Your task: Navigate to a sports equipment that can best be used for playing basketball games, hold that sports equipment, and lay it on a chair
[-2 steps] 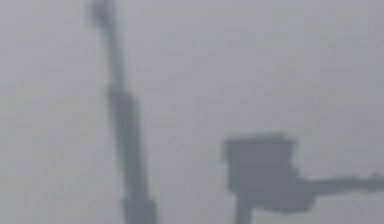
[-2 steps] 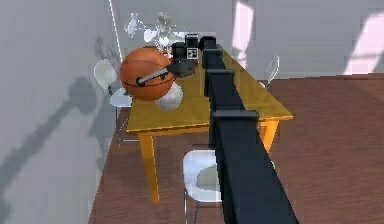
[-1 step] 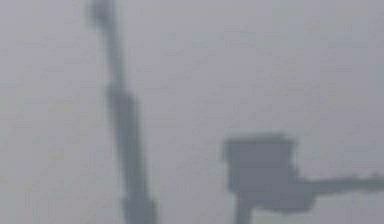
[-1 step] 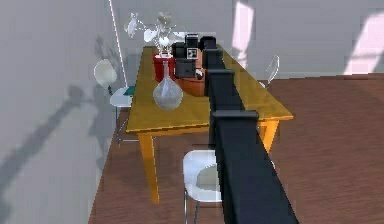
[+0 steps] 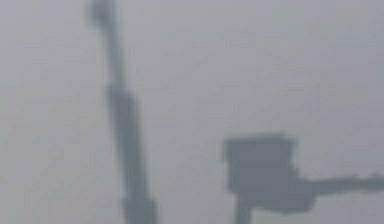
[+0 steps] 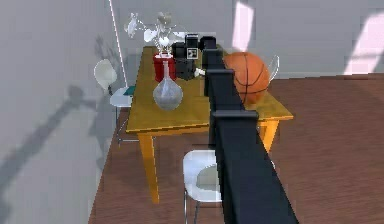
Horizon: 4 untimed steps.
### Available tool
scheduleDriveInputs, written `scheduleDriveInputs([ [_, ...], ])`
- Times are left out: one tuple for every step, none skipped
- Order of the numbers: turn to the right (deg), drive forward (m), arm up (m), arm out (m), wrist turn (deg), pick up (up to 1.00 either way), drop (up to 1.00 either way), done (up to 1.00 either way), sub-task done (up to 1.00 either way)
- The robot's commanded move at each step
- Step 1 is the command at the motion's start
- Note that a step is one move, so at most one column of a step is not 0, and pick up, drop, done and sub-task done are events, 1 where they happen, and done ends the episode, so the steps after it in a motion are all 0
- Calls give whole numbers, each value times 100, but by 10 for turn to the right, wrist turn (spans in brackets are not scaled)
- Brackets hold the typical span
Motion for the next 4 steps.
scheduleDriveInputs([
  [0,0,-22,0,0,0,0,0,0],
  [0,0,-32,0,0,0,0,0,0],
  [0,0,0,0,0,0,100,0,0],
  [0,0,10,0,0,0,0,0,0],
])
